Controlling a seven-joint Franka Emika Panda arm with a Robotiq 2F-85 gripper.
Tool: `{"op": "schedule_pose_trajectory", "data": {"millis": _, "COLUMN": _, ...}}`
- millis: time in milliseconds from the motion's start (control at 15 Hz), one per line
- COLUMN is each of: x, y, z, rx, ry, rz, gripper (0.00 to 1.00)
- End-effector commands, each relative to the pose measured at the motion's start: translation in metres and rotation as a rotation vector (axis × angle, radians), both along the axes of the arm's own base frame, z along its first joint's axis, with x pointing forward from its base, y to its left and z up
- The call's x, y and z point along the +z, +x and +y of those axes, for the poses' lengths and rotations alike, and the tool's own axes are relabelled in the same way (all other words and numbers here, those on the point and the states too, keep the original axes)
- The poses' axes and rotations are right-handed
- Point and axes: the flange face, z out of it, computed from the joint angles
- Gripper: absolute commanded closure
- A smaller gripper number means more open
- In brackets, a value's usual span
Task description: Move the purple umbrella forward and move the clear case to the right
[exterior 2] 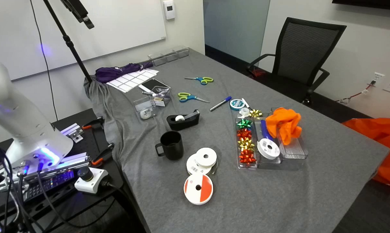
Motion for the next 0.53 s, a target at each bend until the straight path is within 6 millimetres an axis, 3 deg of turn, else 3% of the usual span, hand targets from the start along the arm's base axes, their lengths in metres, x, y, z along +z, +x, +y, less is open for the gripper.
{"op": "schedule_pose_trajectory", "data": {"millis": 0, "x": 0.0, "y": 0.0, "z": 0.0, "rx": 0.0, "ry": 0.0, "rz": 0.001, "gripper": 0.0}}
{"op": "schedule_pose_trajectory", "data": {"millis": 200, "x": 0.0, "y": 0.0, "z": 0.0, "rx": 0.0, "ry": 0.0, "rz": 0.001, "gripper": 0.0}}
{"op": "schedule_pose_trajectory", "data": {"millis": 467, "x": -0.004, "y": 0.033, "z": 0.031, "rx": -0.109, "ry": 0.041, "rz": 0.001, "gripper": 0.0}}
